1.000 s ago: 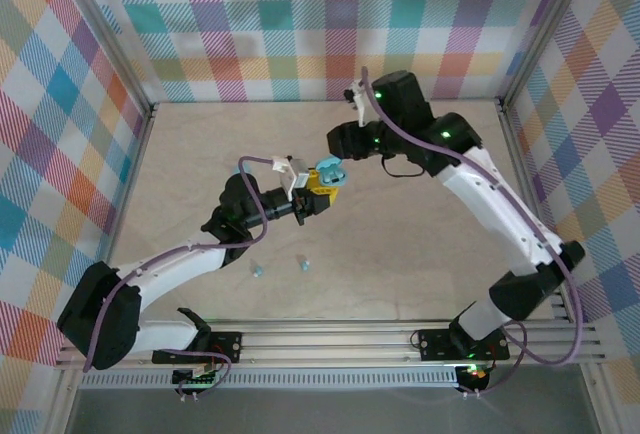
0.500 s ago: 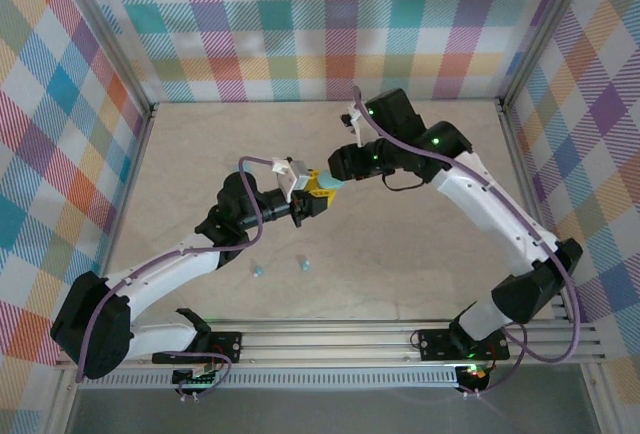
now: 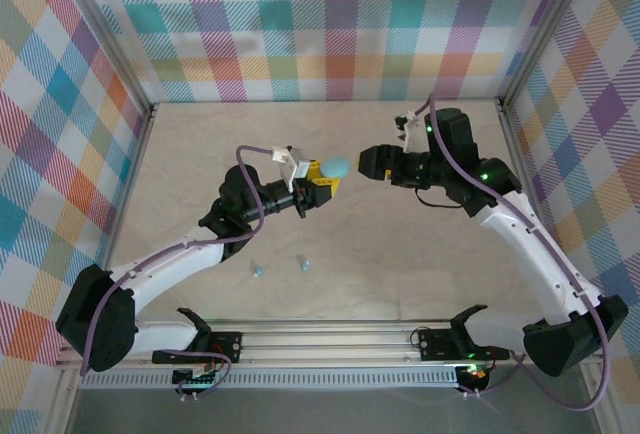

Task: Insert the wireless bluetooth earbuds into the charging case

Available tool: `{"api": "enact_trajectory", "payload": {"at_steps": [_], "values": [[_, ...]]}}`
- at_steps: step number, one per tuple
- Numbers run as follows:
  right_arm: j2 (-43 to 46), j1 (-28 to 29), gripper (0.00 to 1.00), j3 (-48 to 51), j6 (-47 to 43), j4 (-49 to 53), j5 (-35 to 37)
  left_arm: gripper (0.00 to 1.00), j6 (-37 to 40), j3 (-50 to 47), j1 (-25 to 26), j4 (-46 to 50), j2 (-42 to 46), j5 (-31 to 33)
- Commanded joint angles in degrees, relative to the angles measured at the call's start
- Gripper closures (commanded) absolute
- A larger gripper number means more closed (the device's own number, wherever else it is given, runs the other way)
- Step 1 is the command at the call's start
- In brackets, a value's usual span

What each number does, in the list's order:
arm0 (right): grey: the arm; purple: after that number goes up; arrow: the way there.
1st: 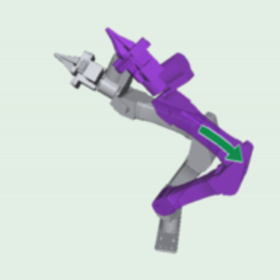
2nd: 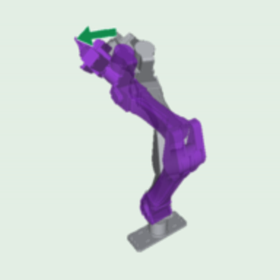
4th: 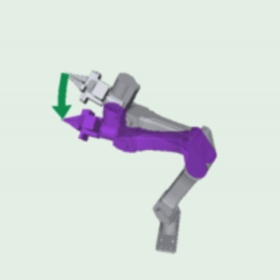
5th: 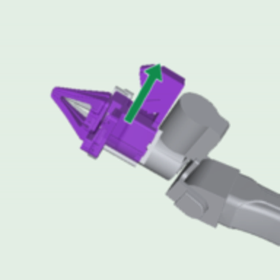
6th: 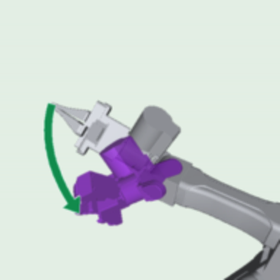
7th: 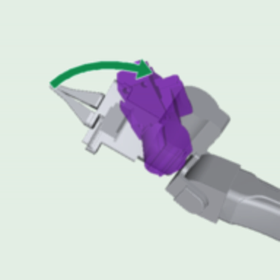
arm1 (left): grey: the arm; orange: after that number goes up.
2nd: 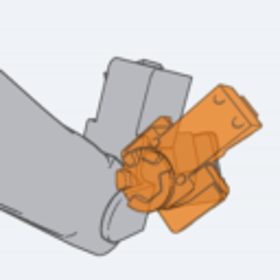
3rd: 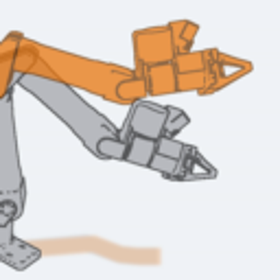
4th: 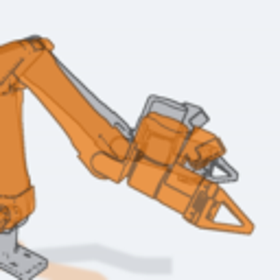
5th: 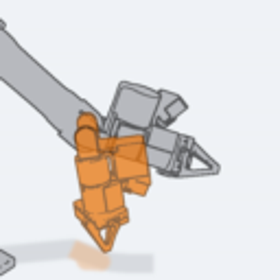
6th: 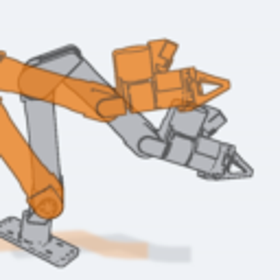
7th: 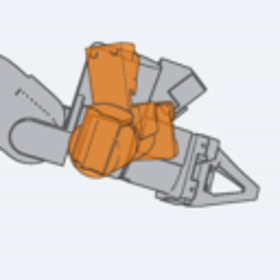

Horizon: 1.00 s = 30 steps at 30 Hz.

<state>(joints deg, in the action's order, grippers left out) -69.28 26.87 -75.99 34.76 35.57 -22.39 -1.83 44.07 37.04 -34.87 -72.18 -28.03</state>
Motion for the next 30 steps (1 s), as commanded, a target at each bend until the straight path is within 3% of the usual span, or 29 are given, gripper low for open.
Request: {"api": "enact_trajectory", "payload": {"at_steps": [1, 14, 26, 30], "values": [[1.5, -0.9, 0.33, 4.2, 11.5, -13.8, -7.4, 1.0, -3.2, 2.5, 0.6, -4.4, -0.7, -1.5], [-0.8, -0.9, 0.3, 11.7, 23.4, -28.8, -13.6, 1.0, -6.3, 5.1, 2.1, -7.8, -5.6, -2.2], [-5.6, -0.9, 0.67, 12.1, 28.5, -37.2, -17.5, 1.0, -6.9, 5.8, 2.3, -8.1, -6.4, -1.0], [-6.9, -0.9, 0.78, 11.5, 28.5, -37.6, -17.3, 0.82, -4.8, 5.7, 2.3, -3.3, -5.4, 1.9]]}}
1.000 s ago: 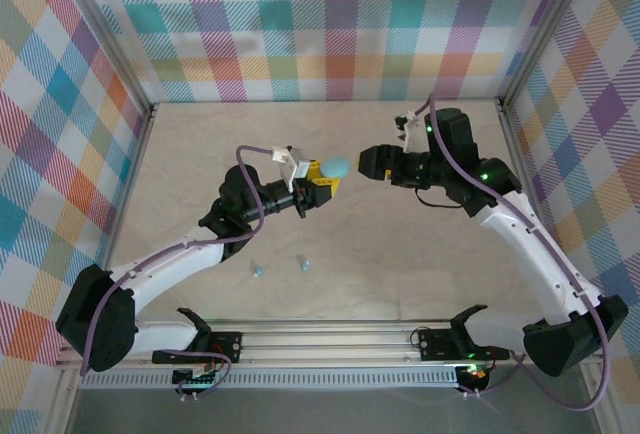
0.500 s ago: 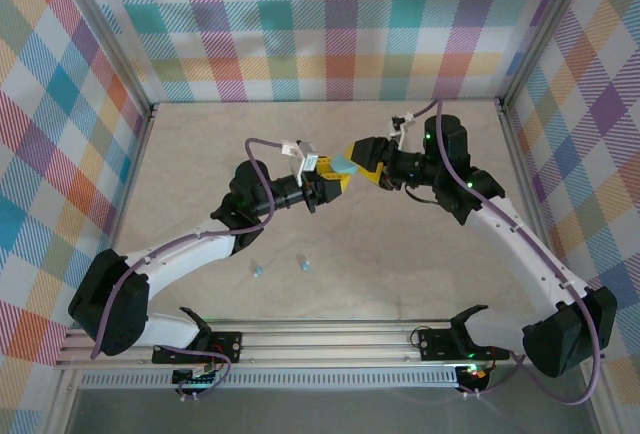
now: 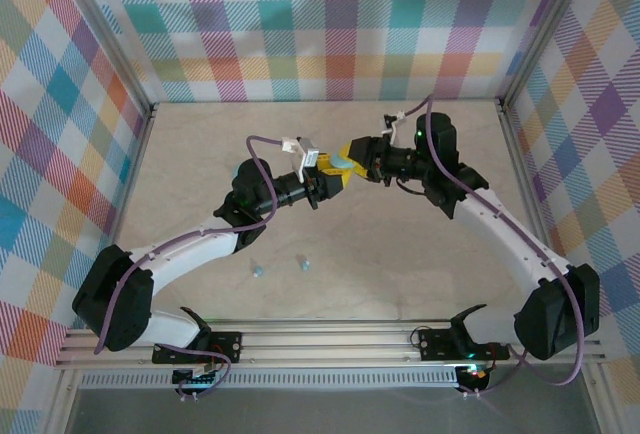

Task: Insert the wireless bluetooth earbuds into the charging case

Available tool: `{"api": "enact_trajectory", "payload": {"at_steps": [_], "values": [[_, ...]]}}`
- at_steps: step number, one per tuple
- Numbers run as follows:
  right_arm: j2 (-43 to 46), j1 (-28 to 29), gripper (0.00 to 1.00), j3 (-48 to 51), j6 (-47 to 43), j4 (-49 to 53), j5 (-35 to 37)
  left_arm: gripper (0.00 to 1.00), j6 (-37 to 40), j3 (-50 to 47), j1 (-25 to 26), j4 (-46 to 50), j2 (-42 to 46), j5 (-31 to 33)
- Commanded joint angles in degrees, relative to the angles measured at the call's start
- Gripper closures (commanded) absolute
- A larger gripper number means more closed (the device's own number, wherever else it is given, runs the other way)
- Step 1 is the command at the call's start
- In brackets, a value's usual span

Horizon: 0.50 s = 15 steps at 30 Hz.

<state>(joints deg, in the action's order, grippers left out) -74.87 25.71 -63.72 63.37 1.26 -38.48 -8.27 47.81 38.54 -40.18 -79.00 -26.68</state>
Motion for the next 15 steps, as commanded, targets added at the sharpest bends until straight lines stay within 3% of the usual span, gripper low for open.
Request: {"api": "enact_trajectory", "payload": {"at_steps": [1, 5, 6, 11, 15], "values": [[-1.5, 0.3, 0.79, -1.1, -0.5, -2.9, -0.9, 0.72, 2.2, 2.0, 0.7, 3.2, 1.7, 1.4], [-2.4, 0.0, 0.79, -3.6, -4.1, 0.3, 1.1, 0.29, 5.2, 2.6, 0.7, 8.4, 3.4, 3.7], [-2.7, -0.4, 0.79, -4.5, -5.4, 1.4, 1.7, 0.03, 6.6, 3.0, 0.7, 10.5, 3.9, 3.9], [-6.3, -5.1, 0.78, -7.6, -14.2, 5.6, 2.6, 0.0, 11.9, 3.7, 0.4, 21.1, 6.2, 7.7], [-14.4, -10.8, 0.79, -8.0, -18.7, 8.6, 1.6, 0.0, 9.8, 1.6, -0.9, 25.8, 7.6, 20.4]]}}
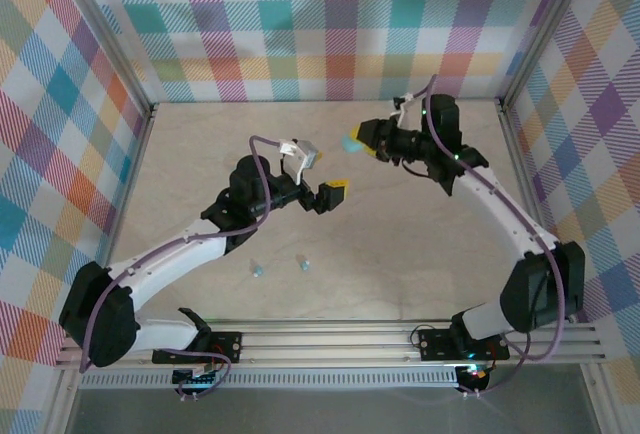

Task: Insert the wireless bluetooth earbuds into the charging case

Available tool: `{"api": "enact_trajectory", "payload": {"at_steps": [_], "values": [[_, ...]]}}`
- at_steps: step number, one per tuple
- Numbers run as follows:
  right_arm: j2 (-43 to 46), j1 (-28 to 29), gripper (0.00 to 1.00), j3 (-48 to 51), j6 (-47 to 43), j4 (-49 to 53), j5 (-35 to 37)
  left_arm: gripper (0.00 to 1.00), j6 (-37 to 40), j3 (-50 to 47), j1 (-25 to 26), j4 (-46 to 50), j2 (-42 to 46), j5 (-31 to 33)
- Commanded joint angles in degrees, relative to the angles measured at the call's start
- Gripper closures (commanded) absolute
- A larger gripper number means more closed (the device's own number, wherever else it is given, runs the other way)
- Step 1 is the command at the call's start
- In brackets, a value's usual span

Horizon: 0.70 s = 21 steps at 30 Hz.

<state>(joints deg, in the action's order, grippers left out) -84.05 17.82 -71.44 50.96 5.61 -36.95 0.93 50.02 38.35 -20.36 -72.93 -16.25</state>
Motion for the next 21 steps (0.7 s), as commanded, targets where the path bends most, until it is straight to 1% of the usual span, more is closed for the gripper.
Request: {"api": "enact_trajectory", "payload": {"at_steps": [1, 3, 5, 6, 7, 8, 10, 13, 15, 17, 19, 21], "values": [[-7.8, -3.9, 0.79, -0.6, -7.3, 4.8, -0.2, 0.0, -1.2, -0.9, -1.5, 7.4, 1.6, 13.4], [-13.1, -4.8, 0.79, -2.3, -9.7, 6.1, -0.7, 0.0, -5.0, -1.5, -3.6, 10.2, 1.7, 16.0], [-18.0, -4.7, 0.78, -4.5, -12.4, 7.0, -0.1, 0.0, -11.0, -1.0, -6.3, 14.3, 1.3, 19.0], [-20.5, -4.7, 0.77, -5.4, -12.9, 6.4, 0.4, 0.0, -14.3, -0.3, -8.0, 16.7, 0.9, 19.6], [-23.2, -4.8, 0.77, -6.2, -13.2, 5.5, 0.9, 0.0, -16.8, 0.4, -10.0, 18.9, 0.3, 19.0], [-25.3, -4.6, 0.77, -7.2, -13.6, 4.8, 1.4, 0.0, -17.7, 0.8, -11.5, 20.1, -0.3, 17.0], [-30.3, -4.4, 0.77, -10.5, -14.9, 5.2, 2.9, 0.0, -18.0, 0.6, -14.9, 19.6, -1.4, 12.3], [-36.8, -4.3, 0.76, -17.8, -18.0, 9.1, 3.4, 0.0, -18.7, -1.2, -18.1, 15.3, -2.2, 7.3], [-39.6, -4.2, 0.76, -22.1, -20.6, 12.5, 6.1, 0.0, -21.2, -2.3, -20.1, 11.9, -3.2, 3.0], [-42.0, -4.4, 0.75, -24.9, -22.5, 14.0, 8.3, 0.0, -21.7, -1.2, -21.6, 11.8, -5.2, -2.0], [-44.5, -4.5, 0.75, -27.9, -23.7, 15.8, 8.9, 0.0, -20.2, 1.0, -21.8, 13.9, -7.2, -3.7], [-47.4, -4.7, 0.73, -31.1, -24.7, 17.9, 8.8, 0.0, -19.2, 1.9, -21.9, 14.5, -8.5, -3.4]]}}
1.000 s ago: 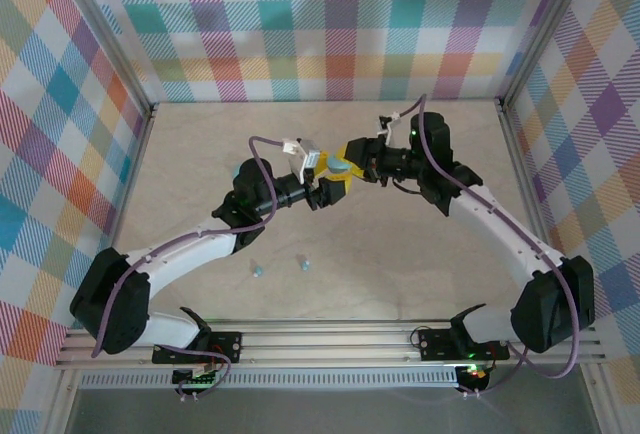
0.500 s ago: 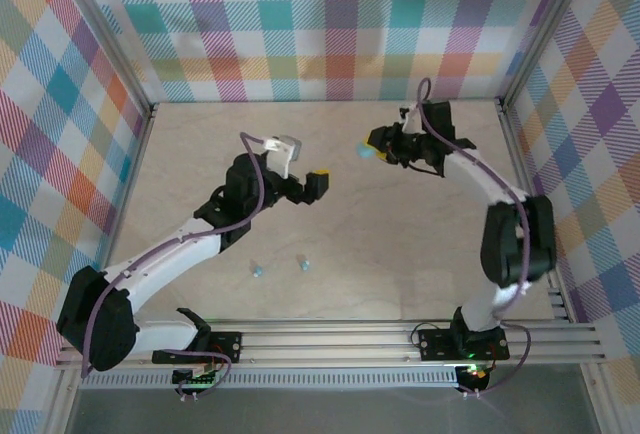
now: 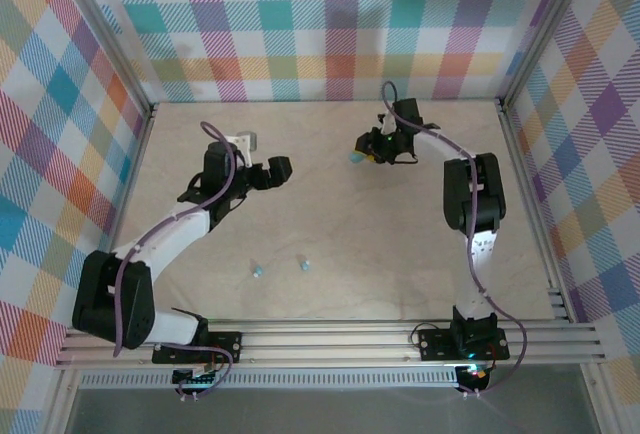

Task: Insert the wireless bluetooth earbuds into the charging case

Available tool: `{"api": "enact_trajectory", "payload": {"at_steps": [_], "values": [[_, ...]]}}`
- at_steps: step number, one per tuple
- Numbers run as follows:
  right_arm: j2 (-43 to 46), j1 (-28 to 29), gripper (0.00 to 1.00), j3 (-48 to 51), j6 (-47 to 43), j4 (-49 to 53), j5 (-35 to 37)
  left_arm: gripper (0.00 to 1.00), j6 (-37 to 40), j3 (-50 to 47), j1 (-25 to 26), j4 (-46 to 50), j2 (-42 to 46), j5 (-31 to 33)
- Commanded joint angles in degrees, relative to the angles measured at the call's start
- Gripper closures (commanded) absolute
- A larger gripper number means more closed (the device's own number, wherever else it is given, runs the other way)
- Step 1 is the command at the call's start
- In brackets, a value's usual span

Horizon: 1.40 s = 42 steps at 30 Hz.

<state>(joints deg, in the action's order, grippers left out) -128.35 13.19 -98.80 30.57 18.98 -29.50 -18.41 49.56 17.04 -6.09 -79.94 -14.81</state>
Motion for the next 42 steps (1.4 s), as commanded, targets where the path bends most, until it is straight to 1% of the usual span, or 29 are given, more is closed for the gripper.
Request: {"api": "enact_trajectory", "payload": {"at_steps": [1, 5, 9, 11, 12, 14, 19, 21, 23, 25, 27, 29, 31, 34, 35, 38, 42], "values": [[-4.6, -0.2, 0.73, -5.5, -4.6, 5.7, 1.1, 0.0, 0.3, 2.3, -0.7, -0.4, -1.9, -4.7], [-8.9, -0.6, 0.72, -10.0, -5.1, 8.8, 0.9, 0.0, 0.1, 1.8, -1.0, -3.4, -3.6, -6.0], [-9.6, -1.0, 0.69, -10.7, -5.7, 10.3, 2.4, 0.0, 0.7, 2.5, -1.0, -3.4, -5.0, -8.1], [-9.7, -1.2, 0.66, -11.2, -6.3, 11.3, 3.2, 0.0, 1.3, 2.8, -1.0, -3.2, -5.2, -9.1], [-9.8, -1.3, 0.63, -11.7, -6.6, 12.2, 3.5, 0.0, 1.6, 2.8, -1.0, -3.1, -5.3, -9.2], [-9.6, -1.2, 0.54, -12.4, -7.2, 14.2, 5.2, 0.0, 2.0, 2.9, -1.1, -2.8, -5.4, -9.0], [-7.2, -1.3, 0.44, -11.3, -9.1, 16.3, 8.4, 0.01, 3.7, 2.7, -1.1, -1.2, -5.0, -7.4], [-5.6, -1.2, 0.39, -11.2, -9.9, 17.9, 9.5, 0.06, 5.8, 4.7, -1.2, 3.1, -5.4, -7.6], [-3.4, -1.2, 0.34, -10.4, -10.4, 18.4, 10.2, 0.11, 9.2, 8.2, -1.2, 9.9, -6.1, -7.5], [-1.2, -1.2, 0.32, -9.7, -11.0, 18.9, 10.8, 0.13, 12.0, 11.0, -1.3, 15.7, -6.7, -5.7], [0.6, -1.2, 0.3, -9.3, -11.6, 19.7, 11.4, 0.13, 13.7, 12.9, -1.5, 20.0, -7.0, -2.6], [2.5, -1.2, 0.28, -9.1, -12.2, 21.1, 12.0, 0.11, 14.7, 14.1, -1.8, 23.6, -7.1, 1.8], [4.7, -1.2, 0.27, -8.1, -12.3, 21.6, 11.5, 0.09, 15.0, 14.6, -2.4, 25.1, -7.3, 6.5], [9.7, -1.1, 0.27, -3.0, -11.2, 18.4, 9.3, 0.07, 14.0, 15.7, -4.1, 26.6, -9.1, 13.6], [11.5, -1.0, 0.27, -0.6, -10.6, 16.7, 8.4, 0.06, 14.0, 16.6, -4.9, 27.2, -10.3, 14.6], [15.2, -0.4, 0.27, 4.3, -8.9, 12.9, 6.2, 0.06, 14.1, 19.8, -7.2, 27.6, -14.7, 14.9], [17.7, 1.4, 0.28, 8.0, -7.5, 10.3, 4.1, 0.09, 12.6, 25.5, -9.5, 29.2, -22.4, 14.5]]}}
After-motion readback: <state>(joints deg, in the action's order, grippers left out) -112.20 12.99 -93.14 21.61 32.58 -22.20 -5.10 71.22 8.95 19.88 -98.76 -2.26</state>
